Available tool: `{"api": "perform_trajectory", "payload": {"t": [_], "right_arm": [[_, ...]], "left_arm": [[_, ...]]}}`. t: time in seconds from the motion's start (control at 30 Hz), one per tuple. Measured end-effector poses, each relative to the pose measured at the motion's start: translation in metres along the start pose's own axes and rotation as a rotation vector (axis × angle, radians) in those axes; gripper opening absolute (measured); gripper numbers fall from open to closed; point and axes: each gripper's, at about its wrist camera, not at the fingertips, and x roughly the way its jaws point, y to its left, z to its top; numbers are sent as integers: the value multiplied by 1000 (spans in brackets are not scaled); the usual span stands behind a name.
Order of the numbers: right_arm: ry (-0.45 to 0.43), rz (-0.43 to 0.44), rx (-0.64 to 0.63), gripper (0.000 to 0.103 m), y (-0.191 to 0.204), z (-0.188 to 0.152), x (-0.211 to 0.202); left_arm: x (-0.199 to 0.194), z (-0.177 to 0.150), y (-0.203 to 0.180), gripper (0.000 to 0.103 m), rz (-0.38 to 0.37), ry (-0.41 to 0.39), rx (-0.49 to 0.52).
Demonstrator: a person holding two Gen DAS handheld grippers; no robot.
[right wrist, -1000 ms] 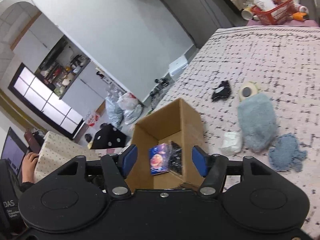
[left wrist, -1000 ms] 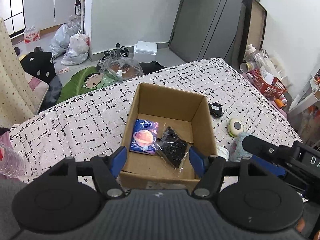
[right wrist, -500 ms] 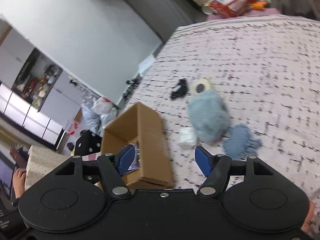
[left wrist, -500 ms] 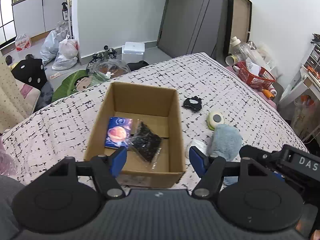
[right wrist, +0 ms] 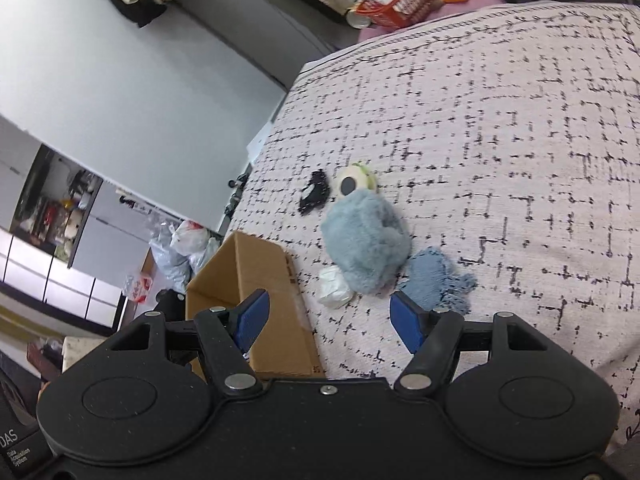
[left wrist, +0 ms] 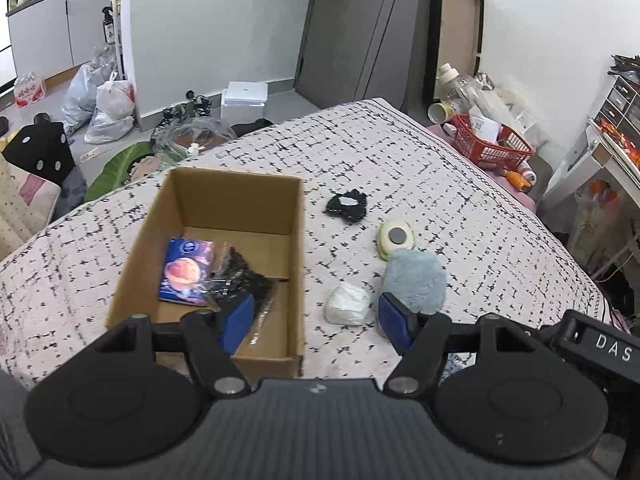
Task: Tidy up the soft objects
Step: 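Withdraw both tools from the box toward the white cloth and denim fish, then grasp the white cloth bundle with the left tool while the right tool grasps the denim fish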
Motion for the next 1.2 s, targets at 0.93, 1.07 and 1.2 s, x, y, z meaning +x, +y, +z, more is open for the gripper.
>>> {"api": "perform_trajectory", "payload": {"t": [0.93, 1.07, 1.2], "right_arm": [[53, -164, 264, 66, -54, 10, 47], [61, -185, 271, 66, -56, 11, 55], [58, -196, 273, 66, -57, 12, 59]], "left_arm": [[104, -9, -43, 67, -41, 137, -81], [105, -11, -49, 67, -10, 114, -96], [100, -16, -49, 67, 15, 85, -120]]}}
